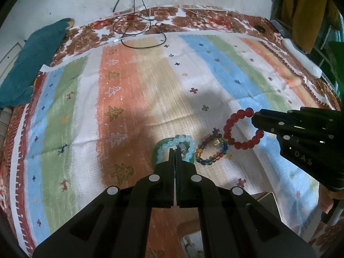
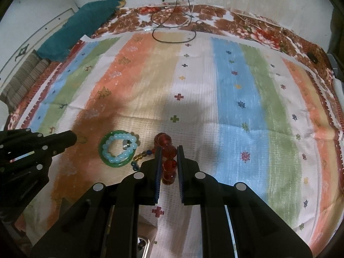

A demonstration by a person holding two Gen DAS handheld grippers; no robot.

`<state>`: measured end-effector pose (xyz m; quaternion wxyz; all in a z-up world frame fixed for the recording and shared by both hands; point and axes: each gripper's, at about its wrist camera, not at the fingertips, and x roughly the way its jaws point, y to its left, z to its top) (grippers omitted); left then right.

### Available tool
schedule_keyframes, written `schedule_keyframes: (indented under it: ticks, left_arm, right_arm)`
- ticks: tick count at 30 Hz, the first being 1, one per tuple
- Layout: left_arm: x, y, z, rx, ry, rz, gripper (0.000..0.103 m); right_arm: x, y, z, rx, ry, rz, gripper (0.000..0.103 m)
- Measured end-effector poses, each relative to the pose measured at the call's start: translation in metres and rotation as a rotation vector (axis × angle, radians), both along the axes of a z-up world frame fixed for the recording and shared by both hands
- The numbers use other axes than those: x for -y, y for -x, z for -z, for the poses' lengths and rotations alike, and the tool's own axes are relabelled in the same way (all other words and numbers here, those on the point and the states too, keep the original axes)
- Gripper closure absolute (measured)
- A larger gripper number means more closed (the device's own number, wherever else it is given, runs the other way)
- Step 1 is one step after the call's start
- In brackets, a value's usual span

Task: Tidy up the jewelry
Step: 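Lift the red bead bracelet off the cloth with the right tool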

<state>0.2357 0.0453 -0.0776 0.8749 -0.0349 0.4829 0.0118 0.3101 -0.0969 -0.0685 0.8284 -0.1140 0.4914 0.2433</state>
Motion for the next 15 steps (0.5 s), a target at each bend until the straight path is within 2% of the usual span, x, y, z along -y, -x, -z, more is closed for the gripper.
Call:
schedule_keyframes:
  ticks: [15]
  left_arm:
    - [-0.002, 0.020, -0.014, 0.030, 0.027, -0.022, 0.103]
  right_arm:
    - [0.006, 0.021, -0.019, 0.037, -0.031, -0.016, 0.089]
